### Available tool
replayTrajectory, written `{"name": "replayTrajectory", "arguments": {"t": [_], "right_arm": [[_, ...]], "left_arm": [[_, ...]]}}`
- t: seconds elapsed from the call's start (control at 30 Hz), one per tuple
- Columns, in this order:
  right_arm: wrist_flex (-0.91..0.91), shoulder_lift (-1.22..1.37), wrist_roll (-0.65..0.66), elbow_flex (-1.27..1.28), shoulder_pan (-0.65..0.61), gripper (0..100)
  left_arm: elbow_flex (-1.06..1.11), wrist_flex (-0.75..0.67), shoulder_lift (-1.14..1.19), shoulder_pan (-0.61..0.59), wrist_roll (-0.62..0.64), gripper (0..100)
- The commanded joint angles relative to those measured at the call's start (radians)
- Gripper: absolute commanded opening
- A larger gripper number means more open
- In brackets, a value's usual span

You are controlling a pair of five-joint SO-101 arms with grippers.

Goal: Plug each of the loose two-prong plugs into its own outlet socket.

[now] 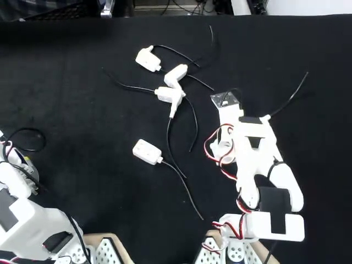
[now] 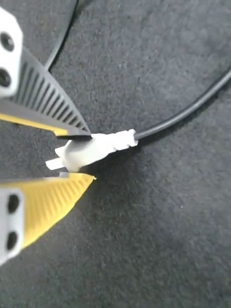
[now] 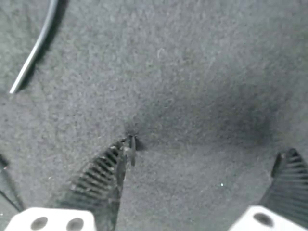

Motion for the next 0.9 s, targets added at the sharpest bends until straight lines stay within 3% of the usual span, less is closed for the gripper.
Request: {"name": "replayTrajectory", "arguments": {"t": [0.0, 0.17, 0.57, 0.87], "right_arm": [[-0.006, -0.036, -0.003, 0.001, -0.018, 44.4], [-0.006, -0.036, -0.003, 0.001, -0.018, 44.4], [-0.006, -0.036, -0.005, 0.002, -0.017, 44.4], [-0.006, -0.036, -0.005, 0.002, -0.017, 44.4]], "left_arm": [[-0.024, -0.006, -0.005, -0.021, -0.009, 14], [-0.035, -0.006, -0.005, -0.068, -0.089, 14], [-0.028, -0.006, -0.005, -0.091, -0.091, 14], [-0.013, -0.006, -0.005, -0.102, -0.160, 13]]}}
